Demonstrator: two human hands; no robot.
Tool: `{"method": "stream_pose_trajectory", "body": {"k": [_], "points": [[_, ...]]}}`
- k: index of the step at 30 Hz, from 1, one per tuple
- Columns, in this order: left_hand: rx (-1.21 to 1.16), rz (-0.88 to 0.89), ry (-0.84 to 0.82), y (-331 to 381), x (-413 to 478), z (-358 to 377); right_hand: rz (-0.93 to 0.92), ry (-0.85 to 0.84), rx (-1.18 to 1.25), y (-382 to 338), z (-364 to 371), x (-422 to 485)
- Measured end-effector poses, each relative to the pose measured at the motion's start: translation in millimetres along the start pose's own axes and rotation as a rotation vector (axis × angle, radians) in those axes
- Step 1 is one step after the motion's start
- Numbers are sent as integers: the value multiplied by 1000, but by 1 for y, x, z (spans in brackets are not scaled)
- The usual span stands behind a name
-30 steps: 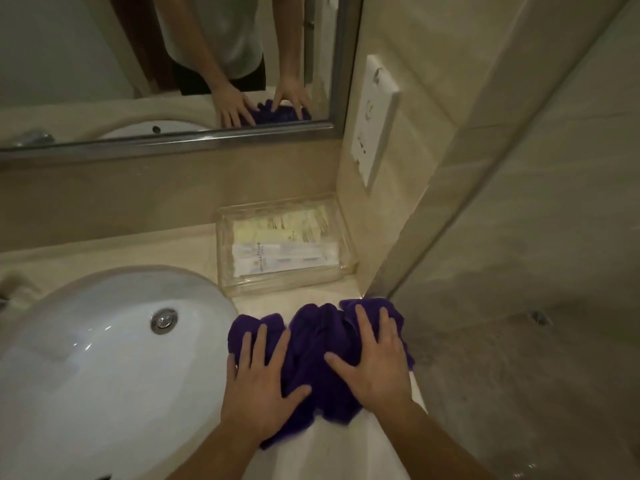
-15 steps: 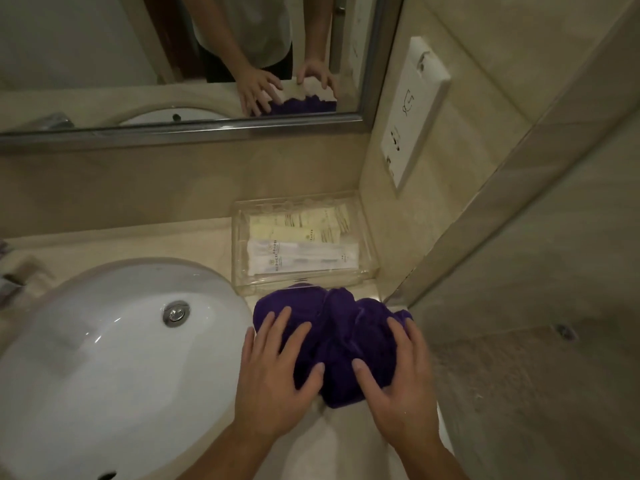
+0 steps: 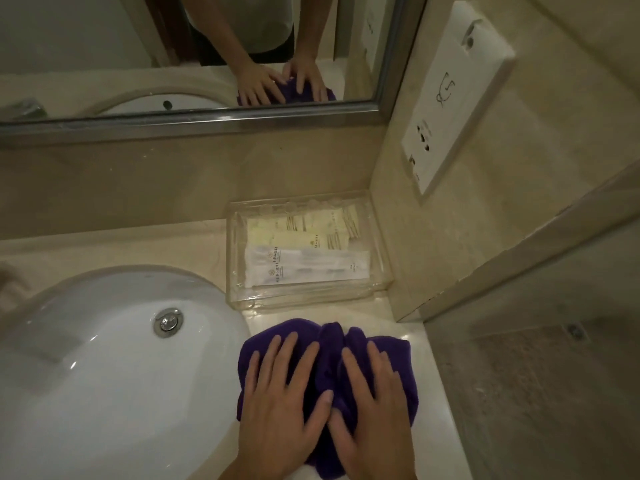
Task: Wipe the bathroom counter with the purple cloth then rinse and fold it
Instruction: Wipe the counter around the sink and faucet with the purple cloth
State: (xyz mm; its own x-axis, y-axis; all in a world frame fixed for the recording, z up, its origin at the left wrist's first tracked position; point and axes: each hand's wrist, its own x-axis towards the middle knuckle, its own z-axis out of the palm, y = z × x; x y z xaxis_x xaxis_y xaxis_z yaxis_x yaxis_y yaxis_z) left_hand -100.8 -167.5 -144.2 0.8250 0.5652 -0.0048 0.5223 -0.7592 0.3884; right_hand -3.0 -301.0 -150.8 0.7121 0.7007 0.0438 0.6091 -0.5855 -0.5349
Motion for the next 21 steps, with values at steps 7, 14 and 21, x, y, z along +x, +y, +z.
{"method": "stream_pose_trajectory", "body": {"k": [7,14,21], "points": [[79,-49,-55,-2,29,10,-38,-45,-143,3,22,34],[84,-100,-33,-5,65,9,-2,-41,-176,-4,24,74],[64,-110,-12,-5,87,7,-35,-36,-150,-2,23,100]]}}
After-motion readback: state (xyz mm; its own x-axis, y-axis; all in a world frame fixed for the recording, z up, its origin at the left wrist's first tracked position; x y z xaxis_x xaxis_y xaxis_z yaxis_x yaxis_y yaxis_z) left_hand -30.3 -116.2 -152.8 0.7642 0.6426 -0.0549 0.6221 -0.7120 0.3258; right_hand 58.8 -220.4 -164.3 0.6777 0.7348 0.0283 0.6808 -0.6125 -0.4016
